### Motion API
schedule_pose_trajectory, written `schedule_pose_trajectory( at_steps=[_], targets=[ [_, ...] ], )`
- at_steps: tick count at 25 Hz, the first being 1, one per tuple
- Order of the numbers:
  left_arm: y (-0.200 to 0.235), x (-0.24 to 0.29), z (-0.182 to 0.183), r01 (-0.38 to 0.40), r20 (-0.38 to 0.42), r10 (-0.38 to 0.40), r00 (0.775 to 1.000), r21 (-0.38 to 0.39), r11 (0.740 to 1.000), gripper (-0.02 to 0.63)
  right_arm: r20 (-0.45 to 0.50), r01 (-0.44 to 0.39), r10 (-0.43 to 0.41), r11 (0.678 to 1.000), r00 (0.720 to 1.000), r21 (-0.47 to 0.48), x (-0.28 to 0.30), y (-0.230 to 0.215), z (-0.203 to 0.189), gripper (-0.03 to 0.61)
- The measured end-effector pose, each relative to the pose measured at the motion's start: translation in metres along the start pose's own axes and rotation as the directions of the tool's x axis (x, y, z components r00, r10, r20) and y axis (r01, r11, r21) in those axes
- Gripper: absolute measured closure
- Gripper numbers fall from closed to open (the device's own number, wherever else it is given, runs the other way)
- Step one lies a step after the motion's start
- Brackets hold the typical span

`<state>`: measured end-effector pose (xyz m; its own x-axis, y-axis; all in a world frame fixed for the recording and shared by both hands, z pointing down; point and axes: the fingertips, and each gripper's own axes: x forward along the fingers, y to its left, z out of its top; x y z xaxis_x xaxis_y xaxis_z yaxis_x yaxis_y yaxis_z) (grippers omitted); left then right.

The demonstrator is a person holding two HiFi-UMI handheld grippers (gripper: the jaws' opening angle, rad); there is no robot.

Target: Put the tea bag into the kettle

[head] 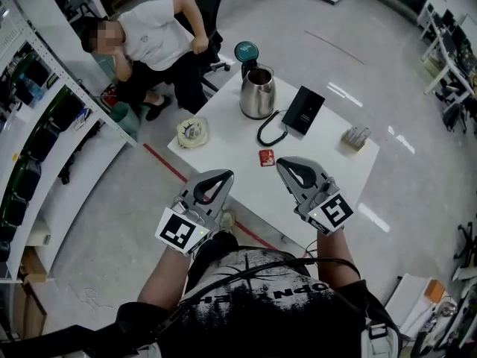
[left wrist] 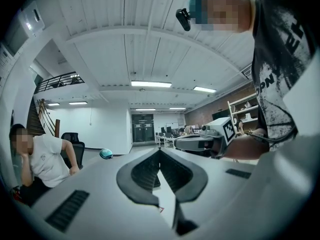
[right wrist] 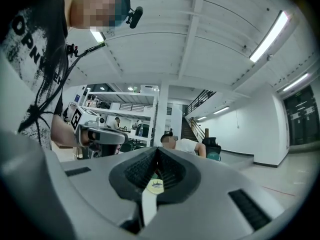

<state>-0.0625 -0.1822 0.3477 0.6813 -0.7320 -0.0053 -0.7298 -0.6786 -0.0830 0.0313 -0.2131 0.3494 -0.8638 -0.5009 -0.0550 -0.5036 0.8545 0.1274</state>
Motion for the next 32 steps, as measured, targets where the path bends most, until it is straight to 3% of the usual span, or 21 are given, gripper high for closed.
schedule_pose_trajectory(
  at_steps=[10,13,17,24,27,32],
  targets=[
    [0.080,0.048,-0.010,0.140,-0.005,-0.140,0.990,-0.021,0.990,0.603,-0.034,0.146,-0.145,0.989,0.989,0.021,0.059,-0.061,-0.013,0.568],
    [0.097,0.062,-0.022,0.183,-0.045,-0.183,0.982,-0.023,0.983,0.603,-0.076,0.200,-0.197,0.979,0.977,0.033,0.066,-0.073,-0.030,0.568],
    [0.110,0.082,-0.028,0.248,-0.029,-0.250,0.968,-0.064,0.967,0.603,-0.143,0.252,-0.244,0.967,0.959,0.037,0.075,-0.092,-0.055,0.568],
    [0.112,0.109,-0.059,0.353,-0.060,-0.360,0.931,-0.107,0.930,0.603,-0.312,0.366,-0.326,0.928,0.892,0.076,0.066,-0.110,-0.121,0.562],
    [0.109,0.116,-0.070,0.388,-0.075,-0.397,0.915,-0.118,0.914,0.603,-0.398,0.409,-0.348,0.909,0.848,0.076,0.060,-0.113,-0.157,0.499],
    [0.106,0.123,-0.090,0.426,-0.108,-0.442,0.890,-0.144,0.893,0.603,-0.512,0.459,-0.351,0.883,0.784,0.096,0.055,-0.109,-0.208,0.447]
  ],
)
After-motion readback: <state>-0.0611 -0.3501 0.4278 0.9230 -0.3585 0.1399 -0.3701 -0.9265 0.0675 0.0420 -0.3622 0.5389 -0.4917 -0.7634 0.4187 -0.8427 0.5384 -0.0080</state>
